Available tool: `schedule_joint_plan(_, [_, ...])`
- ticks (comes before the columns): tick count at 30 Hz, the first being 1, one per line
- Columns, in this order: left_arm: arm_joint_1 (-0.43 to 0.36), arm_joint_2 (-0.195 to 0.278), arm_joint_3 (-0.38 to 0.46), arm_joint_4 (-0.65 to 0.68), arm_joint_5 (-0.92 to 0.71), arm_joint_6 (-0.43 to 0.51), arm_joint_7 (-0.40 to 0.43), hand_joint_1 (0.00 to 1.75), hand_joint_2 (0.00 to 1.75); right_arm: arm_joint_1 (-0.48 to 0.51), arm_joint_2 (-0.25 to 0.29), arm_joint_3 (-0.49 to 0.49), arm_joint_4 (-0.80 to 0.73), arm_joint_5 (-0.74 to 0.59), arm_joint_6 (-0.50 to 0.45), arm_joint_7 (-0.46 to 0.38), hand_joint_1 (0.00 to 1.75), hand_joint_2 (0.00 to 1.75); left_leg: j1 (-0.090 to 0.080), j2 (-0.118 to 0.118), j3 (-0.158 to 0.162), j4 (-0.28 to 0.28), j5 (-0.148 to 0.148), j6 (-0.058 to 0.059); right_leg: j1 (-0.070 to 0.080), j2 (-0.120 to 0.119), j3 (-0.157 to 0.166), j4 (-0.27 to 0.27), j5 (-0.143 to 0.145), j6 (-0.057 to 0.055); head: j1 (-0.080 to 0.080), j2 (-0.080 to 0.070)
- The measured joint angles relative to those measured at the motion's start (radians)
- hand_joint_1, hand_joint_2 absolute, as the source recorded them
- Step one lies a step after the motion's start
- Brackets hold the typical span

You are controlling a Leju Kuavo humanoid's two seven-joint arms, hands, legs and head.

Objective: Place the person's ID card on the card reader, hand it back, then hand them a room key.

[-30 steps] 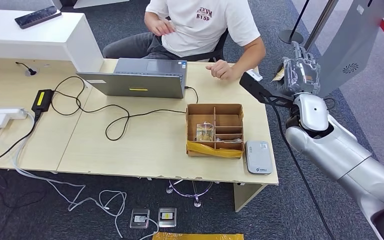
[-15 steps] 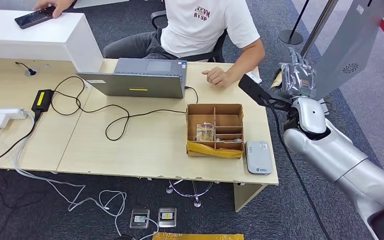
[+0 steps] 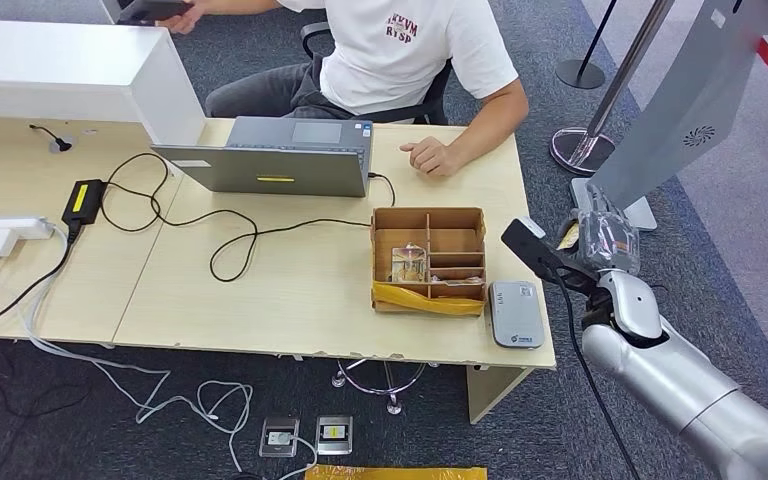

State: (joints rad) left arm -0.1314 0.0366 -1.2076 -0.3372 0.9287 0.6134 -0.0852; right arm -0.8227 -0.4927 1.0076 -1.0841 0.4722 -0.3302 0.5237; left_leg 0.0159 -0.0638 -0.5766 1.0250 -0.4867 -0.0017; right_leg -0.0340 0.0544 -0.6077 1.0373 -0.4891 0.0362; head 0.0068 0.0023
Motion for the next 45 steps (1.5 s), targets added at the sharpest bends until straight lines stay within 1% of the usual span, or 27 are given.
schedule_joint_plan(6, [0.001, 0.0, 0.001, 0.0, 0.002, 0.0, 0.0, 0.0, 1.75, 0.037, -0.015, -0.014, -0.011, 0.0, 0.0, -0.004, 1.71, 1.75, 0.0, 0.001, 0.0, 0.0, 0.0, 0.0, 0.0, 0.0, 0.0, 0.0, 0.0, 0.0, 0.0, 0.0])
schedule_joint_plan(9, [0.001, 0.0, 0.001, 0.0, 0.002, 0.0, 0.0, 0.0, 1.75, 0.055, -0.019, -0.025, -0.014, 0.001, 0.004, -0.009, 1.73, 1.75, 0.0, 0.001, 0.0, 0.0, 0.0, 0.0, 0.0, 0.0, 0.0, 0.0, 0.0, 0.0, 0.0, 0.0])
schedule_joint_plan(15, [0.001, 0.0, 0.001, 0.0, 0.003, -0.003, 0.0, 0.0, 1.75, 0.087, -0.017, -0.034, -0.015, 0.025, 0.043, -0.034, 1.75, 1.75, 0.0, 0.0, 0.0, 0.0, 0.0, 0.0, 0.0, 0.0, 0.0, 0.0, 0.0, 0.0, 0.0, 0.0])
schedule_joint_plan(26, [0.0, 0.0, 0.001, 0.0, 0.004, -0.004, 0.0, 0.0, 1.75, 0.105, -0.002, -0.033, -0.015, 0.036, 0.055, -0.044, 1.75, 1.75, 0.0, 0.0, 0.0, 0.0, 0.0, 0.0, 0.0, 0.0, 0.0, 0.0, 0.0, 0.0, 0.0, 0.0])
schedule_joint_plan(31, [0.0, 0.0, 0.001, 0.0, 0.009, -0.005, 0.0, 0.0, 1.75, 0.112, 0.009, -0.032, -0.015, 0.042, 0.07, -0.061, 1.75, 1.75, 0.0, 0.001, 0.0, 0.0, 0.0, 0.0, 0.0, 0.0, 0.0, 0.0, 0.0, 0.0, 0.0, 0.0])
schedule_joint_plan(38, [0.0, -0.001, 0.001, 0.0, 0.021, -0.001, 0.0, 0.0, 1.75, 0.136, 0.043, -0.031, 0.004, 0.033, 0.056, -0.095, 1.75, 1.75, 0.0, 0.0, 0.0, 0.0, 0.0, 0.0, 0.0, 0.0, 0.0, 0.0, 0.0, 0.0, 0.0, 0.0])
schedule_joint_plan(45, [0.0, -0.001, 0.001, 0.0, 0.022, -0.001, 0.0, 0.0, 1.75, 0.14, 0.049, -0.031, 0.012, 0.03, 0.052, -0.098, 1.75, 1.75, 0.0, 0.0, 0.0, 0.0, 0.0, 0.0, 0.0, 0.0, 0.0, 0.0, 0.0, 0.0, 0.0, 0.0])
